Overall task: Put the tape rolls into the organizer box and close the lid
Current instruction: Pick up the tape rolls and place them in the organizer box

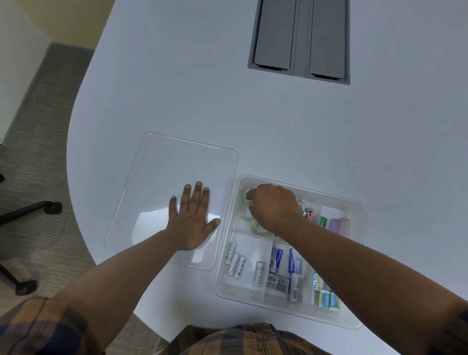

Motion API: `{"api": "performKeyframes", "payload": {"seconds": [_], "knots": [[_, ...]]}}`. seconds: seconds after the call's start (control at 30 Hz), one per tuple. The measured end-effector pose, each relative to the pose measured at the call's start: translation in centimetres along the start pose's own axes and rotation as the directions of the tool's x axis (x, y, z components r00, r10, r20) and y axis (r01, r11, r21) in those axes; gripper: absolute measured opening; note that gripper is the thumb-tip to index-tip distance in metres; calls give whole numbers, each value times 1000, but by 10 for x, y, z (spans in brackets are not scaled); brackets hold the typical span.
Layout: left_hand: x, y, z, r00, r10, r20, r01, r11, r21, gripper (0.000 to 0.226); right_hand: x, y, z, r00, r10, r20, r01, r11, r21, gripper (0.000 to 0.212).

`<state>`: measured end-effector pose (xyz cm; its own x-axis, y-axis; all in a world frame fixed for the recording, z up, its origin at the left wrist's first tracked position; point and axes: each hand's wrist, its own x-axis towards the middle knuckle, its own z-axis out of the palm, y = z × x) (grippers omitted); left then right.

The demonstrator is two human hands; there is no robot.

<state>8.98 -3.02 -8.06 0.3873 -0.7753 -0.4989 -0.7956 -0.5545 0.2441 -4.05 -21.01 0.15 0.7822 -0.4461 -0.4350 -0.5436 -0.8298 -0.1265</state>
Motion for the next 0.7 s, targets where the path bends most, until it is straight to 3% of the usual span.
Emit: {"api": "performKeyframes", "payload": {"seconds": [0.23,0.5,0.63,0.7], "knots": [[-1,3,-4,1000,5,18,-5,1000,-12,81,-2,-5,-2,998,-58,-24,57,998,-19,17],[-2,4,-6,999,-1,44,2,1000,-19,80,-6,-12,2,993,-28,117,34,998,-58,24],[-3,3,-7,999,-6,44,7,1000,-20,80,-6,-14,1,990,-28,141,36,998,-58,8],[-4,4,-7,999,-7,43,8,1000,-23,80,-5,-12,0,992,-8,124,14,999,-49,19]]}}
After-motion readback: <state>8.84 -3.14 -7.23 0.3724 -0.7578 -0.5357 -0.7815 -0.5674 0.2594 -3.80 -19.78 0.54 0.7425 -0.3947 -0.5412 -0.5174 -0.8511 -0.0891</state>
